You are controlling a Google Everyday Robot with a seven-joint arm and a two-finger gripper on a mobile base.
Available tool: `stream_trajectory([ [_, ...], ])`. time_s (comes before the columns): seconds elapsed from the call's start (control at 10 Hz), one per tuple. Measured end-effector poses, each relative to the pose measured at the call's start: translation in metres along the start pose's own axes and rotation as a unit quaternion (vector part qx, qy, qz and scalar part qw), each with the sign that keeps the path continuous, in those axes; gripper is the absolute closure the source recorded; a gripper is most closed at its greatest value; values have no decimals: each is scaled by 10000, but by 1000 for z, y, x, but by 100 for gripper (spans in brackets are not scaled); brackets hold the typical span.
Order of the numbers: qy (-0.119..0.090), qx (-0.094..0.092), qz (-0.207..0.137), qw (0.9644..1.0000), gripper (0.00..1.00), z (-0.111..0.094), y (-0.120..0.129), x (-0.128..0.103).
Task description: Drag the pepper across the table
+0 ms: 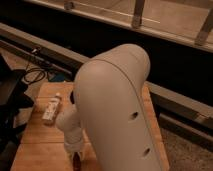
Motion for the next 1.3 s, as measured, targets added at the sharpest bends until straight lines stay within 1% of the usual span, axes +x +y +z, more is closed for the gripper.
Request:
stream_trajectory([
  [0.1,7,18,-145,9999,100,1,13,-3],
  [0.2,13,4,-264,9997,100,1,19,-4],
  [0.4,-18,-60,-463,9989,100,1,26,-7],
  [0.5,-40,-61,-553,9984,100,1,30,-7],
  [0.6,-120,-47,-646,9978,98,-1,32,-8],
  [0.7,-234,-57,-691,9973,91,-6,34,-10],
  [0.9,-451,-49,-749,9962,74,-18,33,-17],
  [1.0,-417,-38,-790,9960,73,-17,36,-19],
  [1.1,-314,21,-850,9959,77,-12,37,-16],
  [1.3,-267,85,-926,9953,94,-8,40,-7],
])
